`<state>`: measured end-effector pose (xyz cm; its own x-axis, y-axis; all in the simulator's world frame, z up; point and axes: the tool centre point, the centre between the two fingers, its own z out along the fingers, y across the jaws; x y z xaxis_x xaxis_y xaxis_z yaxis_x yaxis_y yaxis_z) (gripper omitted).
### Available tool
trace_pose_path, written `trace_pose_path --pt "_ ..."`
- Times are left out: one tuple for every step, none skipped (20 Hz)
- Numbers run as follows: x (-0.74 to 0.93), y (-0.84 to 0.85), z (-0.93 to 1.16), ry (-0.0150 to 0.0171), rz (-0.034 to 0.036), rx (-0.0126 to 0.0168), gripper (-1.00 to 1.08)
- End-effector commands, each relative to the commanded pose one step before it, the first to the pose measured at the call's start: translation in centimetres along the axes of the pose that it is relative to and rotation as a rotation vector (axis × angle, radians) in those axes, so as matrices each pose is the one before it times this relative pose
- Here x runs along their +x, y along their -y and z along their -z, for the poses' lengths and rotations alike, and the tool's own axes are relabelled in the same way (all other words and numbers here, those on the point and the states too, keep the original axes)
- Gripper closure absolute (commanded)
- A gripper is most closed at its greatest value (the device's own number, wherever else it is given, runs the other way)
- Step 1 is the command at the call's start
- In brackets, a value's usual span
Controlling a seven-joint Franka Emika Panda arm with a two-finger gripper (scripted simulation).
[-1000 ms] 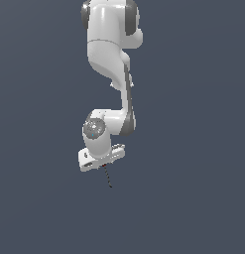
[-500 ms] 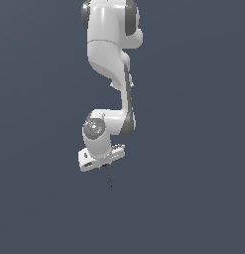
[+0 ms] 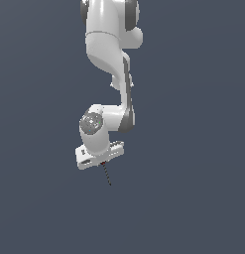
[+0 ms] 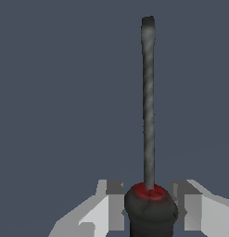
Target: Pick up the object and move it to a goal position.
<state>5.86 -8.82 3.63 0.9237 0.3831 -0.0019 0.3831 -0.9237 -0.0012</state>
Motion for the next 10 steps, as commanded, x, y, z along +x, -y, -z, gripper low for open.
trace_pose_path --pt "-0.139 -0.305 1.561 -0.00191 -0.00029 -0.00129 1.08" --pt "-0.095 -0.128 0.736 0.0 0.0 0.0 1.08" --pt "-0.103 -0.141 0.808 0.0 0.0 0.0 1.08" --pt "-0.111 -0.153 0.876 0.0 0.0 0.0 1.08" --pt "-0.118 -0.164 0.939 0.0 0.0 0.0 1.08" --pt "-0.124 -0.174 0.997 0.0 0.0 0.0 1.08" --pt "-0.13 -0.184 1.052 0.0 0.0 0.0 1.08" --pt "-0.135 -0.193 1.103 0.0 0.0 0.0 1.08" --pt "-0.139 -0.202 1.151 0.0 0.0 0.0 1.08" --pt "-0.14 -0.208 1.183 0.0 0.0 0.0 1.08"
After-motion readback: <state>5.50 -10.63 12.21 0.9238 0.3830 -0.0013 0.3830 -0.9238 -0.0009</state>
